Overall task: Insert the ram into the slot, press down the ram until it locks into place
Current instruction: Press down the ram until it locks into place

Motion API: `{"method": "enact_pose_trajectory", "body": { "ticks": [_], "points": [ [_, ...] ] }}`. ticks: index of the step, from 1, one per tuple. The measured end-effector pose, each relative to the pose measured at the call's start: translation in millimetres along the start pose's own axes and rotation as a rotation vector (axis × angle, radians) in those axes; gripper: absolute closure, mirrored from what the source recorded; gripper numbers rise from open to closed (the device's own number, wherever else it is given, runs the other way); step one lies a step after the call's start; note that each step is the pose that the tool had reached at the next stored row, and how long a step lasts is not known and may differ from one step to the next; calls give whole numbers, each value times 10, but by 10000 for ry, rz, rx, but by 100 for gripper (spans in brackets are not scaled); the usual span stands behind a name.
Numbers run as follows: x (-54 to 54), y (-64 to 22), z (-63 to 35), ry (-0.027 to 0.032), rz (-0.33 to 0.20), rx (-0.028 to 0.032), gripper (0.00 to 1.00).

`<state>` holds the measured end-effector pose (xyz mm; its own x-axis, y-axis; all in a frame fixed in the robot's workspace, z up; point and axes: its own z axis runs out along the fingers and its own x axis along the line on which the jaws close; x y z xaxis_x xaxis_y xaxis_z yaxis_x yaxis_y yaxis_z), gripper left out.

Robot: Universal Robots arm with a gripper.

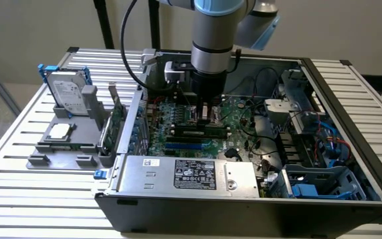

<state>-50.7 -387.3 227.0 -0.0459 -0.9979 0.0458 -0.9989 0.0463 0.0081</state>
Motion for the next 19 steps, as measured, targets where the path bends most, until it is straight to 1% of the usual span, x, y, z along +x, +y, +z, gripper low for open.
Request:
{"method": "enact_pose_trajectory", "body": {
  "ticks": [2,4,6,7,9,10,15,19],
  "points": [
    [1,1,27,6,-16,48,89],
    [4,1,20,12,-29,55,89],
    [-1,-4,-35,-23,-34,78,89],
    [1,-3,-85,-15,-35,67,89],
    [6,-3,-172,-15,-39,66,89],
    [7,-7,-200,-11,-48,64,89],
    [6,-58,-237,-14,-149,71,89],
    [6,-64,-240,-13,-183,73,89]
  ]
}}
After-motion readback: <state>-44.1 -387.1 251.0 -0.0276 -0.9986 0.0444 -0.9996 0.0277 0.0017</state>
